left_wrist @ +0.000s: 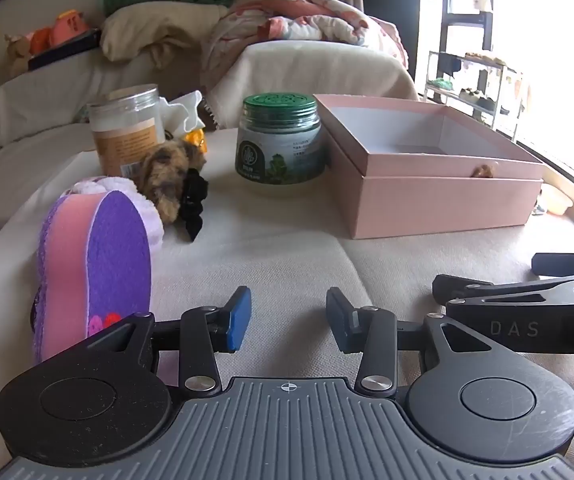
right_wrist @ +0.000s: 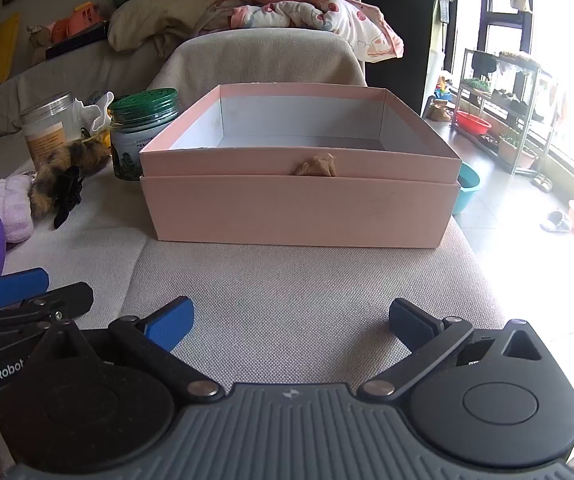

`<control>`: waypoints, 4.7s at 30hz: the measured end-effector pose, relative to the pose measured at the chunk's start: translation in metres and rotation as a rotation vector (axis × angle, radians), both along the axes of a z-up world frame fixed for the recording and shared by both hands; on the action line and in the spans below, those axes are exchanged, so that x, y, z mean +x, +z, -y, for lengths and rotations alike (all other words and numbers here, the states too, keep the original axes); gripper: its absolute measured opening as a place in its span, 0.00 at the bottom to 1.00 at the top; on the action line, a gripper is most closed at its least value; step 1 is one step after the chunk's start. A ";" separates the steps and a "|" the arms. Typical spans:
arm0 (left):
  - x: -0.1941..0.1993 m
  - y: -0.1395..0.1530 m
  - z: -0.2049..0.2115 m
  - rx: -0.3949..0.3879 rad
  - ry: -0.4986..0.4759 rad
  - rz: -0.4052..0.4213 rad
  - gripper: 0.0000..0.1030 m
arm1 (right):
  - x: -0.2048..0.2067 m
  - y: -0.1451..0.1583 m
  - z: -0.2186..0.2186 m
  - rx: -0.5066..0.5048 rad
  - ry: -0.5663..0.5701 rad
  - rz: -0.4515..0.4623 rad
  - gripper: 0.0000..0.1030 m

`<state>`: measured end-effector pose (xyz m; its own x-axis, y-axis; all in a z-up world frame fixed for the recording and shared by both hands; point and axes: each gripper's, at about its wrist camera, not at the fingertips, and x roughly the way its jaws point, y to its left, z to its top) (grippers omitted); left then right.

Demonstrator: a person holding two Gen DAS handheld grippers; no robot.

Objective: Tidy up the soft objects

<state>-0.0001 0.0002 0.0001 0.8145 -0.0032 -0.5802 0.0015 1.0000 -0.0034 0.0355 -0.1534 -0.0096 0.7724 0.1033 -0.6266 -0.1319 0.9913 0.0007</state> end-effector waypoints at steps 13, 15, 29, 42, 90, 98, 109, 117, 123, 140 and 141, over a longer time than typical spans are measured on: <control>0.000 0.000 0.000 -0.002 0.000 -0.006 0.44 | 0.000 0.000 0.000 0.003 0.000 0.002 1.00; 0.000 0.000 0.000 -0.001 0.000 -0.006 0.44 | 0.000 0.000 0.000 0.003 0.000 0.002 1.00; 0.000 0.000 0.000 -0.004 0.000 -0.006 0.44 | 0.000 0.000 0.000 0.002 0.000 0.002 1.00; 0.000 0.000 0.000 -0.004 0.000 -0.006 0.44 | 0.000 0.000 0.000 0.002 0.000 0.002 1.00; -0.002 0.001 -0.003 -0.030 -0.029 -0.002 0.44 | 0.004 0.002 0.000 -0.001 0.014 -0.009 1.00; -0.035 0.033 -0.024 -0.194 -0.198 0.050 0.43 | 0.014 0.008 0.003 -0.017 0.072 -0.101 1.00; -0.064 0.072 -0.152 -0.197 0.076 0.186 0.43 | 0.011 0.008 0.002 -0.022 0.094 -0.094 1.00; 0.003 0.029 -0.184 -0.176 0.117 -0.054 0.43 | -0.010 0.026 -0.021 -0.024 0.227 -0.023 0.89; 0.011 0.010 -0.187 -0.140 0.101 -0.075 0.40 | -0.034 0.072 -0.070 0.072 0.426 0.057 0.89; -0.042 0.025 -0.245 -0.264 -0.016 -0.033 0.13 | 0.117 0.078 -0.255 -0.044 0.539 -0.461 0.39; -0.043 0.026 -0.246 -0.270 -0.028 -0.033 0.13 | 0.115 0.077 -0.255 -0.042 0.547 -0.474 0.35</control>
